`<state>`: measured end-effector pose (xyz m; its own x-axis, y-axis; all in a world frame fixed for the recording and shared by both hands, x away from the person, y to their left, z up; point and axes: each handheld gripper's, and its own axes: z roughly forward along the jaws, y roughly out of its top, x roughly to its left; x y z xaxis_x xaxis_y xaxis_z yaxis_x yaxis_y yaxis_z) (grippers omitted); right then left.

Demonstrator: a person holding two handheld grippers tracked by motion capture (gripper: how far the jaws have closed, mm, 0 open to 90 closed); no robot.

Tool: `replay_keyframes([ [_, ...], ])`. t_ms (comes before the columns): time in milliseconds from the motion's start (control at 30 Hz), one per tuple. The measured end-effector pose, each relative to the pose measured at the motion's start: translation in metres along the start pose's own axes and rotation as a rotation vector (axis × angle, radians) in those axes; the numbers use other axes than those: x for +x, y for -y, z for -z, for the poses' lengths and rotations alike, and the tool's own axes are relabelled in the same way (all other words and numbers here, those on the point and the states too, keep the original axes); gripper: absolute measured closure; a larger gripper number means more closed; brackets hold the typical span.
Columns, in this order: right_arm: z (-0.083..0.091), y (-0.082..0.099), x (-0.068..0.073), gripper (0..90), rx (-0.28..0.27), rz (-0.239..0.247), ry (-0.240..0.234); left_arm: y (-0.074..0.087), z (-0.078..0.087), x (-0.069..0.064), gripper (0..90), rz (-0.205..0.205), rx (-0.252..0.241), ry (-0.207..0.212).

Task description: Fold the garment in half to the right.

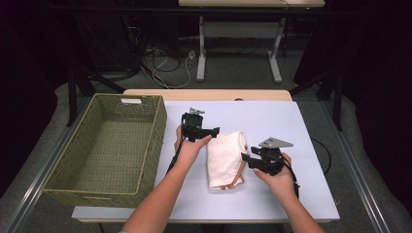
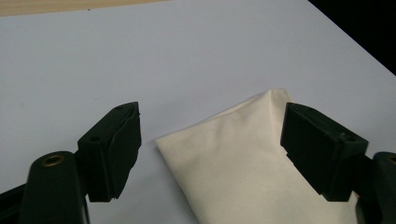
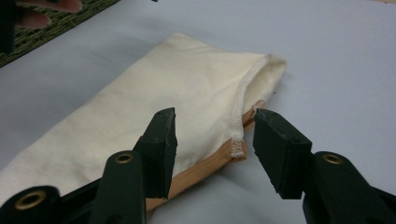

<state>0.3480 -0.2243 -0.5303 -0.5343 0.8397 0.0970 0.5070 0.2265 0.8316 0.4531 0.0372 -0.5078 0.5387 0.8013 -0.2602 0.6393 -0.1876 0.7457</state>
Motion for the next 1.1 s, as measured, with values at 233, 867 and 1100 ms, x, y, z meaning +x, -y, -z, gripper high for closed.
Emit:
replay_keyframes([
  [233, 0.001, -0.003, 0.005, 44.8, -0.03, 0.025, -0.036, -0.002, -0.004, 0.001, 27.6, 0.001, 0.029, 0.01],
  [867, 0.006, -0.011, 0.013, 30.6, -0.011, 0.064, -0.058, -0.006, -0.022, 0.01, 33.7, 0.051, 0.096, 0.037],
  [1100, 0.007, -0.012, 0.018, 24.8, 0.002, 0.101, -0.062, -0.004, -0.034, 0.012, 35.6, 0.057, 0.129, 0.041],
])
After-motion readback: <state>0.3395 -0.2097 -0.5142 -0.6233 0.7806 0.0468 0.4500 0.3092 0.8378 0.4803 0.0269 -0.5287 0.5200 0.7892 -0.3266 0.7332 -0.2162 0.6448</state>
